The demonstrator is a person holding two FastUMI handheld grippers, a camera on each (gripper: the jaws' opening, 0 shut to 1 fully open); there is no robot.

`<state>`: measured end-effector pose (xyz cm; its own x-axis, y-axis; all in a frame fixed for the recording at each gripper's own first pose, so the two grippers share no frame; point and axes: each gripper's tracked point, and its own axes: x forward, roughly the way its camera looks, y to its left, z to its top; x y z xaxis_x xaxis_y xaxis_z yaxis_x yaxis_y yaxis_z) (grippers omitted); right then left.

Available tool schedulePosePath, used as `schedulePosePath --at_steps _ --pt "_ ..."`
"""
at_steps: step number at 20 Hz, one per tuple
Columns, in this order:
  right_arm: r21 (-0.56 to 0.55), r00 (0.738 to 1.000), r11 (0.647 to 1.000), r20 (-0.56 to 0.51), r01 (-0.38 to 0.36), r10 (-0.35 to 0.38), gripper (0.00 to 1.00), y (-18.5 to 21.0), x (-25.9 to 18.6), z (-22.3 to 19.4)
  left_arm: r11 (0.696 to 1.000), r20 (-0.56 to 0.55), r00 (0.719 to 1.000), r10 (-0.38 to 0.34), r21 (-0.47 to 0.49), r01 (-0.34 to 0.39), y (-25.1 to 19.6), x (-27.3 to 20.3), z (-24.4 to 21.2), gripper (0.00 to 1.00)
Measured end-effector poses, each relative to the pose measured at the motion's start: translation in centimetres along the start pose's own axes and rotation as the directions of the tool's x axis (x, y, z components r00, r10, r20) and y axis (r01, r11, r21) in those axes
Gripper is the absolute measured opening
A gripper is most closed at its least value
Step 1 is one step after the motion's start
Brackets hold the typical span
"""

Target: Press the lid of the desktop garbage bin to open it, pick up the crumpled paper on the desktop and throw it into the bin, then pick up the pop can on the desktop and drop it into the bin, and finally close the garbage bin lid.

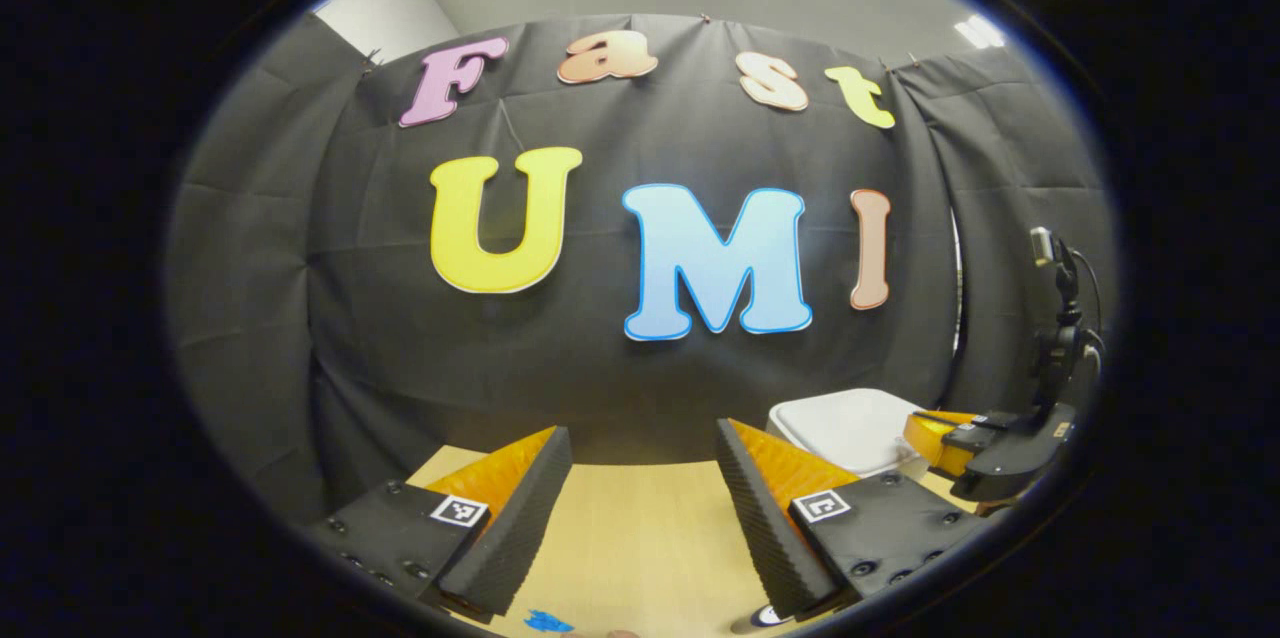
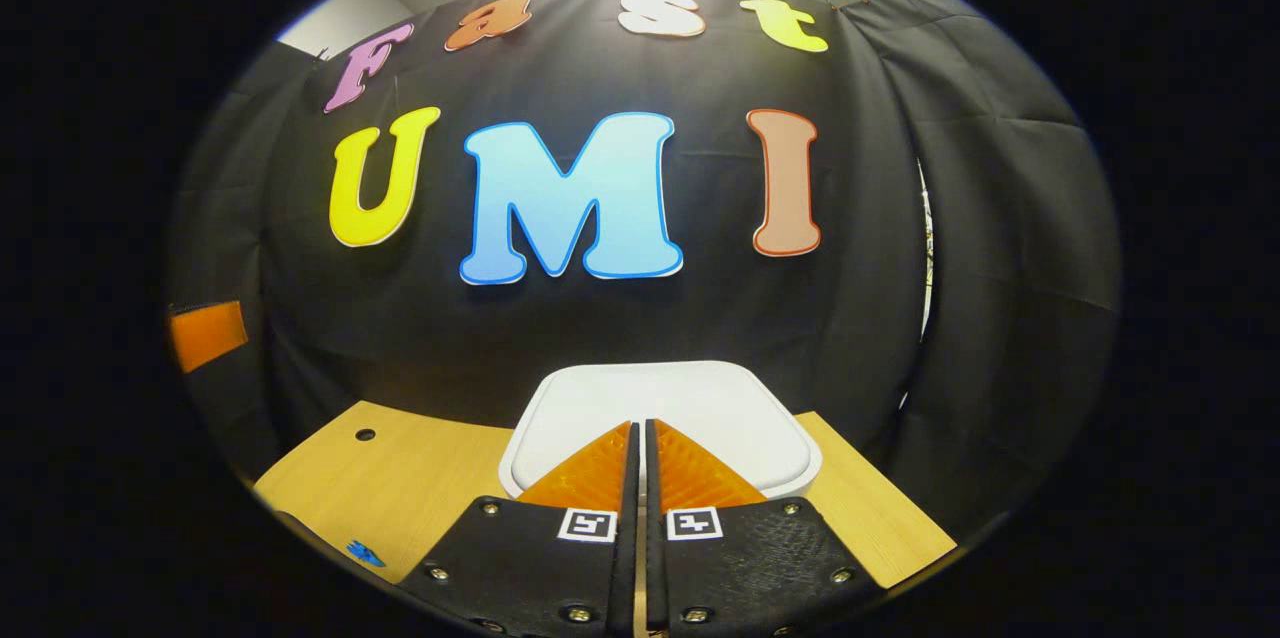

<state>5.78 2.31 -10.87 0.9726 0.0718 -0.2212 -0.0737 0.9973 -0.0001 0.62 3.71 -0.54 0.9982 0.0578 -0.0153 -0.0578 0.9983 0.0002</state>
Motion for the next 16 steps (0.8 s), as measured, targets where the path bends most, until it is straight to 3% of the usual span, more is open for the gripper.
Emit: schedulePosePath --at_steps 12,16 --pt "0.014 0.999 1.0 -0.031 -0.024 0.025 0.04 0.1 0.6 -1.7 1.0 -0.016 1.0 0.025 -0.004 -0.025 0.8 0.0 -0.4 0.95" --pt "0.069 0.999 0.997 -0.04 -0.031 0.034 0.04 -0.1 0.6 -1.8 1.0 -0.02 1.0 0.013 -0.004 -0.013 0.2 0.2 -0.5 0.95"
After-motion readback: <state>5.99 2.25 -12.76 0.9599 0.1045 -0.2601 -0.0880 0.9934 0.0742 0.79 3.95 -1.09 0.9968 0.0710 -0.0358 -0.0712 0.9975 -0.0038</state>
